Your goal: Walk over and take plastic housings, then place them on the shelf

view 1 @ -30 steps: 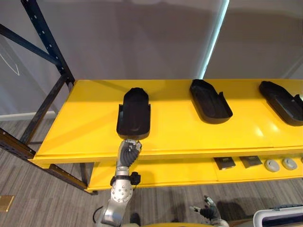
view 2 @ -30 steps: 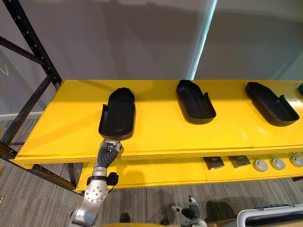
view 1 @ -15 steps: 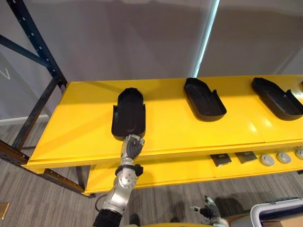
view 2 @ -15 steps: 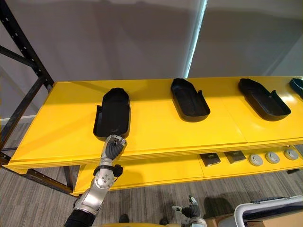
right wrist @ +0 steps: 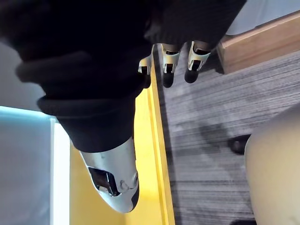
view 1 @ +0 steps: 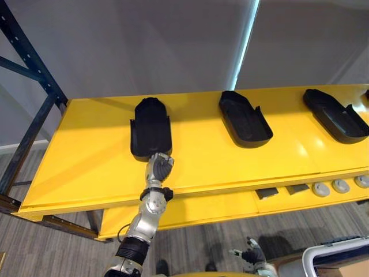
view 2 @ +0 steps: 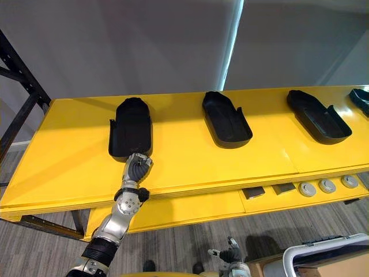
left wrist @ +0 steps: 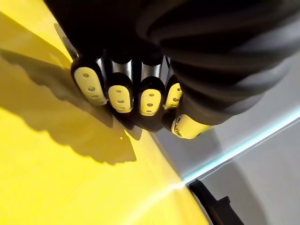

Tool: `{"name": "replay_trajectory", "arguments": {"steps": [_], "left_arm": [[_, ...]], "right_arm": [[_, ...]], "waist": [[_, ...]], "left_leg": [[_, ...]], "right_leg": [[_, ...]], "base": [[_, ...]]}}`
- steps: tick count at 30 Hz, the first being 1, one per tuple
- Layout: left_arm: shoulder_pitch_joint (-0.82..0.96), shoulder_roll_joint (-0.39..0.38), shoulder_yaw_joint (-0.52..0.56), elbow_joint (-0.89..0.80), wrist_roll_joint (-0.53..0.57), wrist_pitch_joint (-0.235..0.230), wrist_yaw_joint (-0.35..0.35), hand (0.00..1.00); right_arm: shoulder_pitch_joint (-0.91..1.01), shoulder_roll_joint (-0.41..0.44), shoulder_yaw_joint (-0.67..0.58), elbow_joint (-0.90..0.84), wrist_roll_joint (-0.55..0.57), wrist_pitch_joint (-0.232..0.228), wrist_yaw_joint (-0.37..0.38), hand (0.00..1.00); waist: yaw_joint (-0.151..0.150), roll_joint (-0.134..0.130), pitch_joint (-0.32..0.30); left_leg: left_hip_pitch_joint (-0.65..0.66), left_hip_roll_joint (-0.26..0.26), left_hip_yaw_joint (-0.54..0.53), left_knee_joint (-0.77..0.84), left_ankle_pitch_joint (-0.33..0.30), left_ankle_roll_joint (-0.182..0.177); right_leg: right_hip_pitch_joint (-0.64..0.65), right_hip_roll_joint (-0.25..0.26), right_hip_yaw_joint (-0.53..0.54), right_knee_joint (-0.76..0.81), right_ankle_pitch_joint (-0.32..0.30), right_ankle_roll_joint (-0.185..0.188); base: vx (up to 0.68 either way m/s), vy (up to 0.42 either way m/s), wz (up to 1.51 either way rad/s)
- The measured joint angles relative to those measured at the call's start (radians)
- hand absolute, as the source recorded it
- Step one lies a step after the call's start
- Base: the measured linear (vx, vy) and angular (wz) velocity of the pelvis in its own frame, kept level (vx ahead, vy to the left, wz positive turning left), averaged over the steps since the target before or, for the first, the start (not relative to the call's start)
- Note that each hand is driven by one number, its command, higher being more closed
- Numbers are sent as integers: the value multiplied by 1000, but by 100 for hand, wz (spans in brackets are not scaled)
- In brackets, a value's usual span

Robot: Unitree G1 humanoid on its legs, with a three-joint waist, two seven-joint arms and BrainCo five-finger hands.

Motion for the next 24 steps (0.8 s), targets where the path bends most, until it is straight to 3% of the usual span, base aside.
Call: {"name": "replay_trajectory", "arguments": {"steps": [9, 15, 17, 19, 22, 24], "left_arm": [[3, 19, 13, -40, -11, 7, -3, 100], [115, 60, 31, -511, -53, -66, 5, 100], [149, 71, 87, -662, -65, -105, 34, 100], [189, 76, 234, -782, -92, -152, 79, 100], [253, 81, 498, -798, -171, -178, 180, 100], [309, 79, 599, -793, -229, -177, 228, 100]], "right_arm": [[-6, 8, -1, 0, 1, -2, 1, 0], [-8, 7, -1, 10, 4, -6, -1, 0], [-7, 6, -3, 12, 4, -7, -3, 0], [-6, 5, -9, 20, 5, -7, -3, 0], [-4, 0, -8, 24, 5, -8, -4, 0], [6, 1, -10, 16, 6, -8, -5, 0]], "waist": [[-9, -11, 10], [8, -8, 15], [16, -6, 16], [30, -2, 17], [38, 2, 15], [56, 1, 14]], "left_leg": [[0, -3, -2, 0, 0, 0], [-8, -2, -19, 6, 1, 0], [-4, -1, -24, 7, 1, 0], [8, -1, -37, 6, 0, -1], [9, 1, -58, 6, -3, -4], [8, 1, -59, 6, -6, -8]], "right_leg": [[-2, -4, 0, 1, 2, 1], [4, -5, -10, 7, -1, 0], [9, -5, -13, 11, -6, -2], [20, -4, -25, 30, -23, -5], [19, -3, -47, 57, -45, -10], [21, -3, -58, 61, -50, -10]], "base": [[-16, 2, -1], [47, -7, 8], [26, -7, 10], [5, -13, 19], [-17, -16, 24], [-18, -12, 17]]}}
